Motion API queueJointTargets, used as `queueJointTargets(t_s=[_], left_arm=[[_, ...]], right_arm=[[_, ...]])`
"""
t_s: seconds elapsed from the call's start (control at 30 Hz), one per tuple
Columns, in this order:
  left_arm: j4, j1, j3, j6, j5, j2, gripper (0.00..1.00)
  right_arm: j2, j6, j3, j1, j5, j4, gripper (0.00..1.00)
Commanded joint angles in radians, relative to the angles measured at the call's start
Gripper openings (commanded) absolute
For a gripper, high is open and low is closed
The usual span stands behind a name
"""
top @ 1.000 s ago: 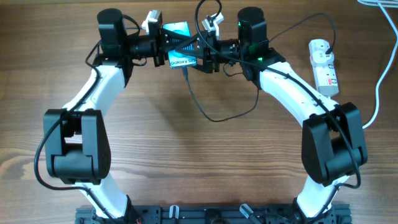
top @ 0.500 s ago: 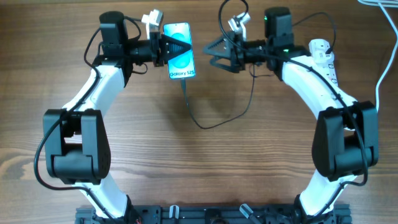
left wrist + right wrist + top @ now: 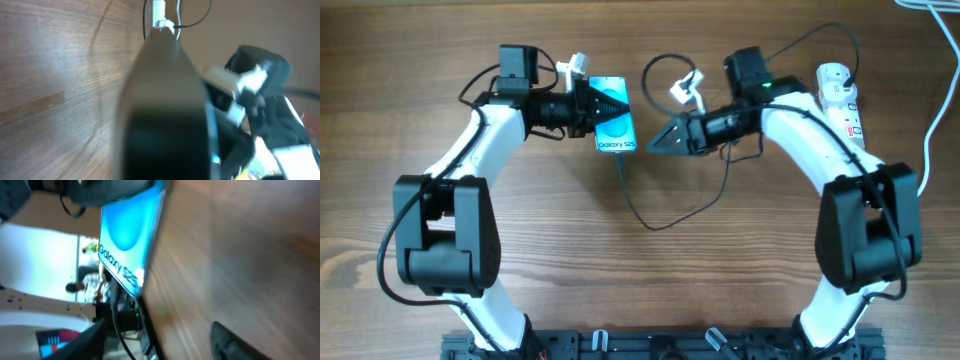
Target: Plug charger to phone and switch on socket
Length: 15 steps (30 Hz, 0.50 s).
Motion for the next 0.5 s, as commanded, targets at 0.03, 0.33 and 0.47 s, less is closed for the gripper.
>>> queueJointTargets(t_s=[0.03, 0.33, 0.47], left_arm=[[0.048, -0.009, 0.005, -0.199, -0.011, -0.011, 0.04], [0.233, 0.042, 0.005, -0.349, 0.007, -0.011, 0.04], [0.432, 0.051, 0.005, -0.486, 0.097, -0.011, 0.04]], right_arm=[[0.001, 0.08, 0.002, 0.091, -0.054, 0.024, 0.5], [0.001, 0.323, 0.002, 0.106, -0.261, 0.25, 0.45], [0.001, 0.529, 0.002, 0.098, -0.303, 0.489, 0.48]])
